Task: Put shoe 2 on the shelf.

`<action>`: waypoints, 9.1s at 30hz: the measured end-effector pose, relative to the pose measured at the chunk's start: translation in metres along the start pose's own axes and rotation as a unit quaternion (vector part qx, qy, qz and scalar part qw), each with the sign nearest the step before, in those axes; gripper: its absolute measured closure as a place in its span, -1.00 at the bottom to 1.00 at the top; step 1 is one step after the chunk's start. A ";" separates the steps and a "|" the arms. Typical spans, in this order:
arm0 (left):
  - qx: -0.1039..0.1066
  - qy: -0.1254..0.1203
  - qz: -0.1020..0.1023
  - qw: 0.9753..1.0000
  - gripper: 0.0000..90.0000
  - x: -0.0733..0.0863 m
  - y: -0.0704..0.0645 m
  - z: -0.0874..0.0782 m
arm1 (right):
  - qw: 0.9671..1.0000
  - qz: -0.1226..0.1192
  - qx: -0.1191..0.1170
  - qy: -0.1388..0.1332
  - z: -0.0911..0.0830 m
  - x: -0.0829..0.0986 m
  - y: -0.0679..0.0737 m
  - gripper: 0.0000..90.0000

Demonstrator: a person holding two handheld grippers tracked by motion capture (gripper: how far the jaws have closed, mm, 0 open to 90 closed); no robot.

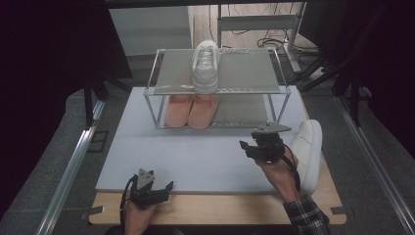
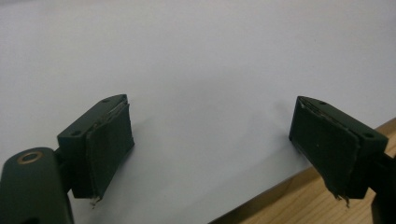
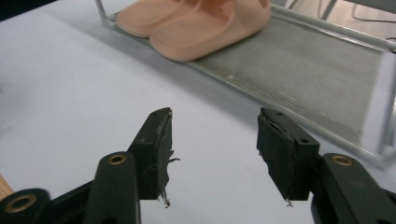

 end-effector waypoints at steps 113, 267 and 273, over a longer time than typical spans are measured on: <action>0.000 0.002 -0.001 1.000 -0.71 0.000 0.000 0.000 | 0.967 0.145 0.199 0.071 -0.084 0.115 -0.098 -0.23; -0.001 0.002 -0.001 1.000 -0.71 0.000 0.000 0.000 | 0.994 0.079 0.036 0.069 -0.047 0.075 -0.079 0.57; -0.001 0.002 -0.001 1.000 -0.71 0.000 0.000 0.000 | 0.993 0.090 0.021 0.068 -0.054 0.070 -0.076 0.35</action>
Point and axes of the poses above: each handheld gripper's, and its own axes: z roughly forward along the jaws, x roughly out of its underside, y roughly to its left, the point moved 3 cm from there along z, roughly forward along the jaws, and after that the axes turned 15 degrees about x, right-handed, at the moved point
